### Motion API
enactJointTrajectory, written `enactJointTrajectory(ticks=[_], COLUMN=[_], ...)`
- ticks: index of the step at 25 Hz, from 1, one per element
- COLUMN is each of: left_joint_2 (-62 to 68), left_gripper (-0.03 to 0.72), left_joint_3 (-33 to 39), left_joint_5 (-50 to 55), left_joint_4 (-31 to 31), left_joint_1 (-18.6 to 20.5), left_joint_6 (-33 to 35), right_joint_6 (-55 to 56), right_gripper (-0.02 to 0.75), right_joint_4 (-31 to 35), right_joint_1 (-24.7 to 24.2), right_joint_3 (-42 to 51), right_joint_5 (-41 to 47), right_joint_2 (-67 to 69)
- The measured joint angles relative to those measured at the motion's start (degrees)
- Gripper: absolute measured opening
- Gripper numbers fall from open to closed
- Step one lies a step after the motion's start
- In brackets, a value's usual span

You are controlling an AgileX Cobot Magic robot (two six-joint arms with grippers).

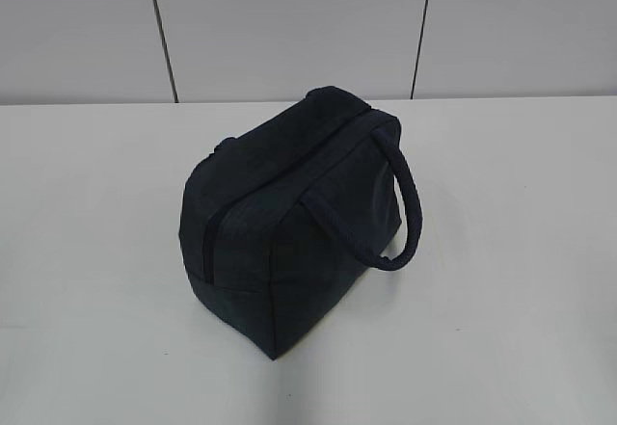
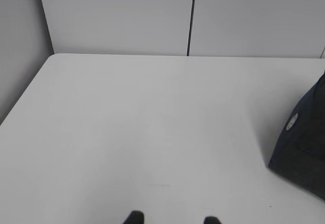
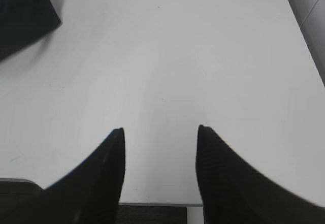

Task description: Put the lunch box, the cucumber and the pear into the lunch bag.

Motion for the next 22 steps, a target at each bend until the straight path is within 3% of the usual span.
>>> enactJointTrajectory(ticks=[22], left_joint_2=[0.0], left_gripper=[0.229], left_joint_3=[0.0], left_joint_5=[0.0], left_joint_4=[0.0], left_joint_1=[0.0], left_joint_6=[0.1], right_joint_6=[0.0], right_gripper=[0.365], right_joint_4=[0.0], right_joint_1=[0.0], right_joint_3=[0.0], right_joint_5=[-0.1], right_joint_2=[0.0])
